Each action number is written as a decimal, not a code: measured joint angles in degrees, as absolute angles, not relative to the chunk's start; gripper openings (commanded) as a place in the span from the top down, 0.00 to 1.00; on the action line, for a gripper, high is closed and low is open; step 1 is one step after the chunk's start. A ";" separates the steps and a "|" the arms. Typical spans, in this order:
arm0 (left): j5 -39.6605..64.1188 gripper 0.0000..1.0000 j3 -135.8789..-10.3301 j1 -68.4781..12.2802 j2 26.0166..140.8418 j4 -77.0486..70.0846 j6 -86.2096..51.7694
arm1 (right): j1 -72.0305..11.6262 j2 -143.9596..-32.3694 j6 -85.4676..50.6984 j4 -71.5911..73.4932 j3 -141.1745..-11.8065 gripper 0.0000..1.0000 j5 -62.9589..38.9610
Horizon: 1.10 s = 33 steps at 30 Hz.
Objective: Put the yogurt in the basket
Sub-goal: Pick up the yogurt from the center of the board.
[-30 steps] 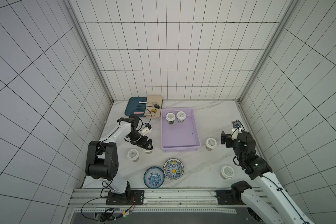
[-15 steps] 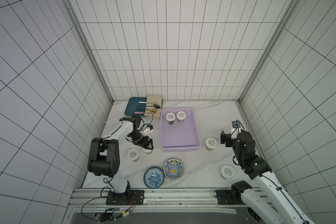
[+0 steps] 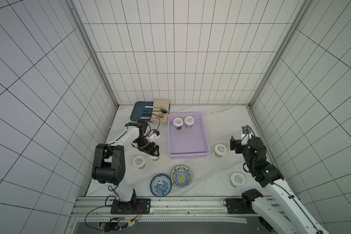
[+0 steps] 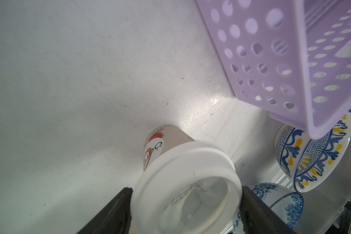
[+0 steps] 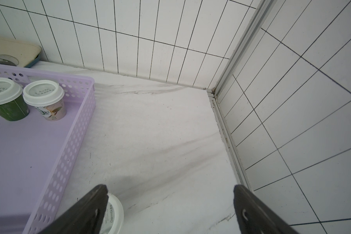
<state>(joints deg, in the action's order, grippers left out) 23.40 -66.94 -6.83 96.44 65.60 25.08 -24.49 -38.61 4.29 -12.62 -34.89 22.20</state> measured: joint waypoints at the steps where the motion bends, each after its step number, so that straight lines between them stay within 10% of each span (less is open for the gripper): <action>1: 23.44 0.20 -66.94 -6.83 96.44 65.60 25.10 | -24.49 -38.61 4.29 -12.58 -34.89 0.01 22.17; 33: 25.93 0.29 -79.33 -6.87 95.31 72.10 25.71 | -24.49 -38.63 4.54 -11.84 -34.89 0.01 22.24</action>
<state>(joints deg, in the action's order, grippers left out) 25.93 -79.33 -6.87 95.31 72.10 25.71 -24.49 -38.63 4.54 -11.84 -34.89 22.24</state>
